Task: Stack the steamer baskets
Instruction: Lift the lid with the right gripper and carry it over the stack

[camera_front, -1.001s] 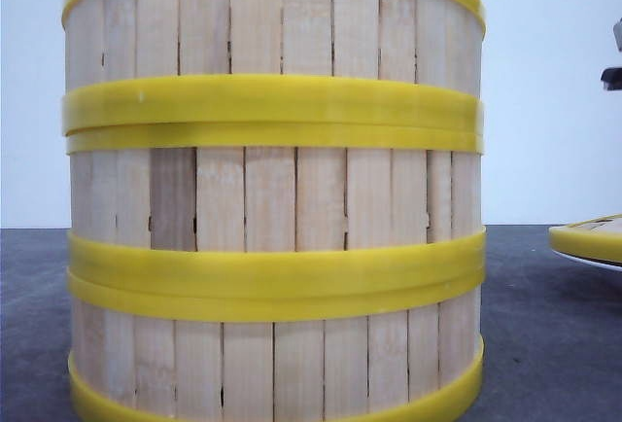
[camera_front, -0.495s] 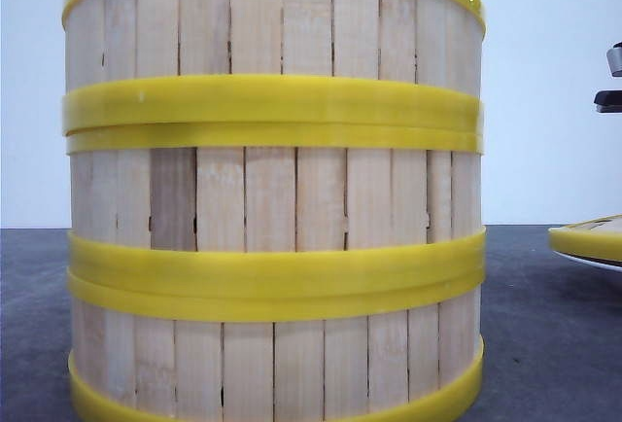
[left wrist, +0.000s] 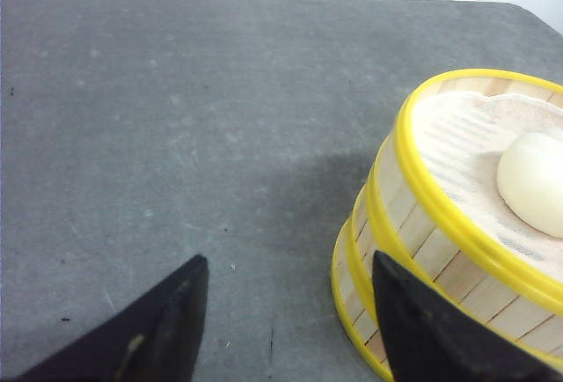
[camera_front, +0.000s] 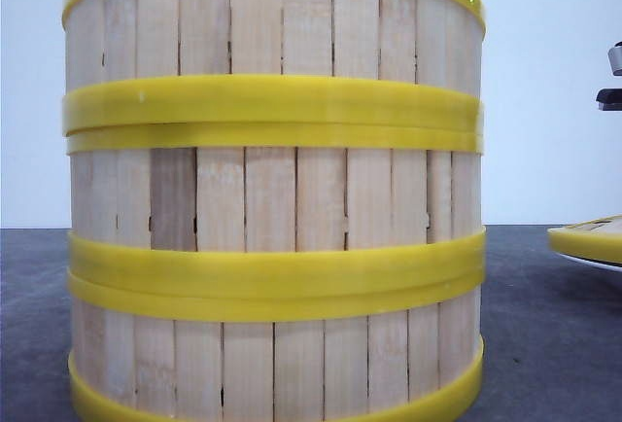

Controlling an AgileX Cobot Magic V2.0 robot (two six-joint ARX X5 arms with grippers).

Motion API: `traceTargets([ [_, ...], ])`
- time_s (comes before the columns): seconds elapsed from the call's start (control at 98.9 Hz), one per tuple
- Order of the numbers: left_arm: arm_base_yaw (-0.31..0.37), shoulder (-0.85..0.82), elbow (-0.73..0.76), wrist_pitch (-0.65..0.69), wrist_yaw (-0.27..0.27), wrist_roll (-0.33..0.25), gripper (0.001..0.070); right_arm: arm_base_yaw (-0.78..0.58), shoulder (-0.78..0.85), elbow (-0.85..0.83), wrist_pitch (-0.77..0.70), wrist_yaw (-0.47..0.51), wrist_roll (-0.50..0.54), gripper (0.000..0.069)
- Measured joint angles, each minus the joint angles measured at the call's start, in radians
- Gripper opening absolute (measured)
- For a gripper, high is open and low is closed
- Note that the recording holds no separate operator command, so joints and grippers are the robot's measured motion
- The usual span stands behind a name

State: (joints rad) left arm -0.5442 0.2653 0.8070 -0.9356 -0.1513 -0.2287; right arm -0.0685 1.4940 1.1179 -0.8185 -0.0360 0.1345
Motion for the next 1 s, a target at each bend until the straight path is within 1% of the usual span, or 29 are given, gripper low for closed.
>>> traceTargets([
  [0.222, 0.000, 0.000, 0.000, 0.000, 0.000, 0.000, 0.0354, 0.006, -0.027, 0.063, -0.041, -0.051, -0.007, 0.0055],
  [0.435, 0.000, 0.000, 0.000, 0.000, 0.000, 0.000, 0.0354, 0.047, -0.123, 0.222, -0.108, -0.102, -0.034, 0.0055],
  [0.506, 0.000, 0.000, 0.000, 0.000, 0.000, 0.000, 0.0354, 0.079, -0.143, 0.266, -0.145, -0.143, -0.048, 0.0055],
  [0.607, 0.000, 0.000, 0.000, 0.000, 0.000, 0.000, 0.0354, 0.150, -0.165, 0.320, -0.188, -0.224, -0.074, 0.0055],
  [0.688, 0.000, 0.000, 0.000, 0.000, 0.000, 0.000, 0.0354, 0.221, -0.183, 0.362, -0.217, -0.255, -0.095, 0.0055],
  [0.9, 0.000, 0.000, 0.000, -0.001, 0.000, 0.000, 0.0354, 0.464, -0.207, 0.476, -0.305, -0.254, -0.140, 0.0055],
  [1.001, 0.000, 0.000, 0.000, 0.000, 0.000, 0.000, 0.0354, 0.591, -0.207, 0.499, -0.314, -0.224, -0.153, 0.0055],
])
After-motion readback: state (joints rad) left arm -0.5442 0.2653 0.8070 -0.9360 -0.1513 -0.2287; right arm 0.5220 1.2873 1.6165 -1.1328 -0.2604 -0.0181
